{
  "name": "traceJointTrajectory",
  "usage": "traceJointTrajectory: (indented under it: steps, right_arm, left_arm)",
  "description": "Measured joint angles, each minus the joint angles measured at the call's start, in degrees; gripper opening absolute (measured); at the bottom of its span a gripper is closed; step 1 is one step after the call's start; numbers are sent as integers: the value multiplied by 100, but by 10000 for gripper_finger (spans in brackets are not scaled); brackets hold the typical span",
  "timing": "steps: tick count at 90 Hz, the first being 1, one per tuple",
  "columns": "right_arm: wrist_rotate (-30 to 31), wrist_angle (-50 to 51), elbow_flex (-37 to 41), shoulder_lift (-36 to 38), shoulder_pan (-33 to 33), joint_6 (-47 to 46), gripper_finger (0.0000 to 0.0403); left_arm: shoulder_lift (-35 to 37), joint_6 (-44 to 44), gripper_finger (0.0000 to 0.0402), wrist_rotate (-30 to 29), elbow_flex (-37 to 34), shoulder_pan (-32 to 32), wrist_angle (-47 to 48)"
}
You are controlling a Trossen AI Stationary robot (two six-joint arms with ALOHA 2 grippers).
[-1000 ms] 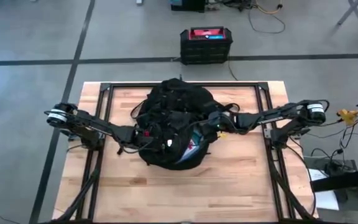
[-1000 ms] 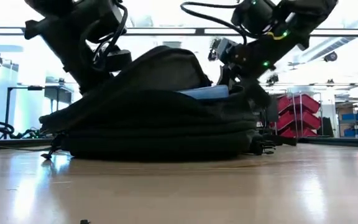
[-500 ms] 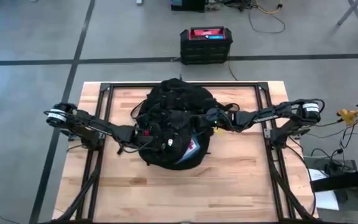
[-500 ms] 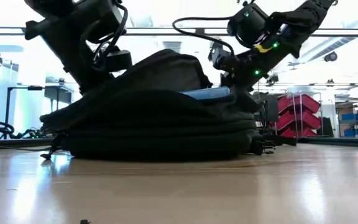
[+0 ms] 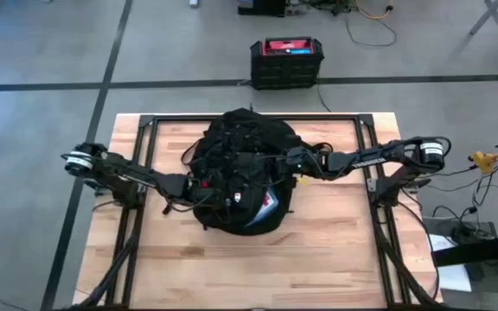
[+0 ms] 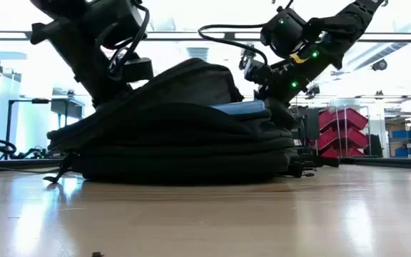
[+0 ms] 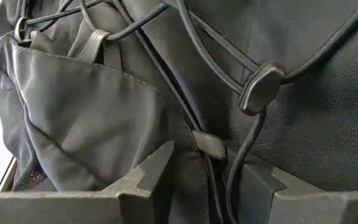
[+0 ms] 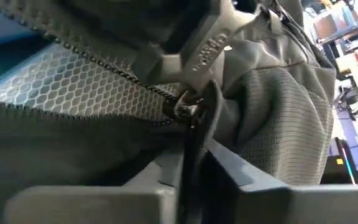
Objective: Unpack backpack
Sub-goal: Close the black backpack
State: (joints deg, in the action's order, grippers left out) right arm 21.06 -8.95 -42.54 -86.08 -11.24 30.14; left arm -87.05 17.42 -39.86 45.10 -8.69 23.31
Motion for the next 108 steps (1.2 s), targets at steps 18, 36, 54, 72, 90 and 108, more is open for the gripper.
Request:
traceJointTrajectory:
  steps: [18,36,54,72,90,108]
  right_arm:
    - [628,306,0,342,298,221,42]
    - [1083,736,0,643,717,344,132]
    - [666,780,126,581,774,659,166]
    - [-8,640,131,528,335,664,138]
    - [-572,485,131,498,-200,642,106]
    - [-1422,285,131,453,-643,426,83]
  left_arm:
    - [82,-64,118,212,96,-4,-11]
    - [87,-38,118,234,78,-4,-26]
    - [91,-31,118,229,76,-6,-35]
    - [95,-5,118,225,67,-6,-45]
    - [97,53,118,219,29,-6,-82]
    - [97,104,118,201,17,-15,-81]
